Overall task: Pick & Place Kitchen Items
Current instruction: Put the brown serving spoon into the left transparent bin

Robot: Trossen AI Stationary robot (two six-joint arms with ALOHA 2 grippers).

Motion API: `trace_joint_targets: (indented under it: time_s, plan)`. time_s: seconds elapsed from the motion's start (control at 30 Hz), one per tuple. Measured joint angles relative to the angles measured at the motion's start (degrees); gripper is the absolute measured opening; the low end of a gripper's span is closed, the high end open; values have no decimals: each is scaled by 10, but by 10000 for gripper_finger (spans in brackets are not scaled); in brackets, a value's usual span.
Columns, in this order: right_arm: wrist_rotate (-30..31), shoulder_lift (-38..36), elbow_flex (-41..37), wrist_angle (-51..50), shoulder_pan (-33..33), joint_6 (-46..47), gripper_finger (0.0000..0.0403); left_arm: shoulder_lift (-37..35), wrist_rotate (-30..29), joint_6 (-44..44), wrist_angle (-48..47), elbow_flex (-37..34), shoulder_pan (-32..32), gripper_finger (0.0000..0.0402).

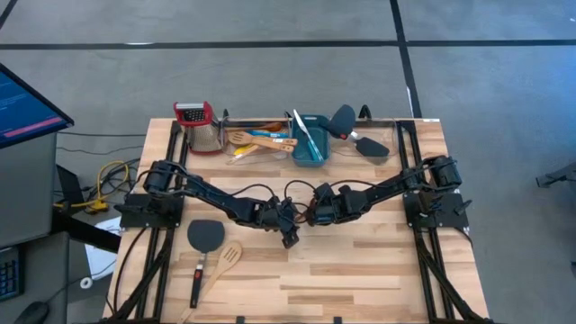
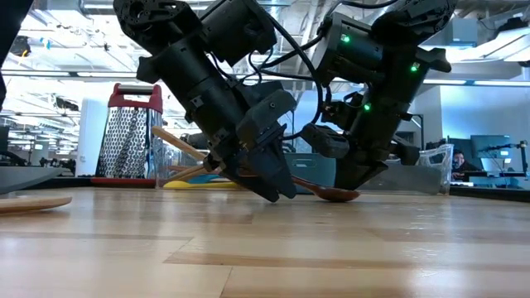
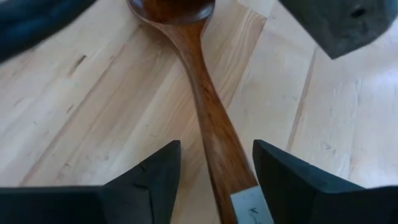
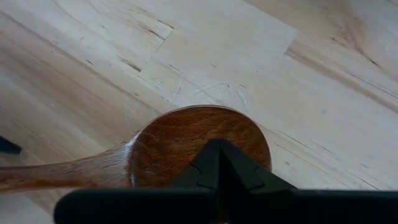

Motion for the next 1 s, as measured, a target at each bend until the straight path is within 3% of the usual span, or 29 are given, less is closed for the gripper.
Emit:
trace_joint_targets:
  time_s: [1.0]
  plan:
    - [0,-1,0,-3,0,-10,0,0,-15,-21,4,-1,1,30]
